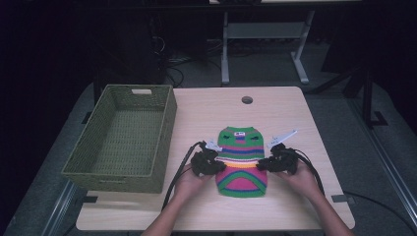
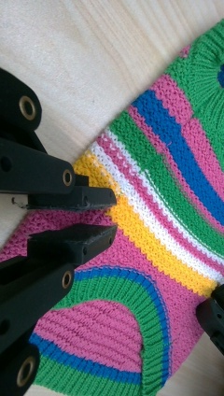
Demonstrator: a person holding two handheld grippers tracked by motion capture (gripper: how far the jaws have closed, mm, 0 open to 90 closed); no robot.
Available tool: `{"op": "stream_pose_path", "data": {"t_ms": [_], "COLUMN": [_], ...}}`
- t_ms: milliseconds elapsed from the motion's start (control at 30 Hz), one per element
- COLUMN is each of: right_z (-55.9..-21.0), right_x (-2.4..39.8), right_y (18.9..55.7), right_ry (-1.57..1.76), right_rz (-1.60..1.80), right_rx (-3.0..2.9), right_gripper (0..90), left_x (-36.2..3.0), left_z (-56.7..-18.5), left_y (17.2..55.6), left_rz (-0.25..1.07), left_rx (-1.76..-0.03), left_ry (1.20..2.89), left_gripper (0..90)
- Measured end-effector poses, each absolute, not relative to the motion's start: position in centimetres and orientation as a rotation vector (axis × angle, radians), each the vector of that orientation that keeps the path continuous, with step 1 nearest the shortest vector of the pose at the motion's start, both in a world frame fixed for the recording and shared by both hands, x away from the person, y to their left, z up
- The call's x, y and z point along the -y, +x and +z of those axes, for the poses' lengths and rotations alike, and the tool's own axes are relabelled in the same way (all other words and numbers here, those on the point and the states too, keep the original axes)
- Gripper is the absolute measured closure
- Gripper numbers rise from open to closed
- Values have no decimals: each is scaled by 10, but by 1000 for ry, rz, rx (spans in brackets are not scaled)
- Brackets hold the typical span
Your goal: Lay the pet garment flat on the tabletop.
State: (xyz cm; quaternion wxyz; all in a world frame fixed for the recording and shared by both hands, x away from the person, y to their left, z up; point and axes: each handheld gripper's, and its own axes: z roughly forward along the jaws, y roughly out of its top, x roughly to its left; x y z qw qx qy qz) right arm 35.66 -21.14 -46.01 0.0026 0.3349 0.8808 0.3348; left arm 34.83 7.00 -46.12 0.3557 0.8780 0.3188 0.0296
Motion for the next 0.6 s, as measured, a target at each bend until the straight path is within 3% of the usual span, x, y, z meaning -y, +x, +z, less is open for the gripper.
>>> {"op": "stream_pose_path", "data": {"t_ms": [600], "right_z": [-459], "right_x": [212], "right_y": [372], "right_ry": [1093], "right_rz": [1018], "right_rx": [-2739], "right_gripper": [708], "left_x": [-64], "left_z": [-461], "left_y": [360], "left_rz": [100], "left_rx": [-845], "left_ry": [2269], "left_gripper": [795]}}
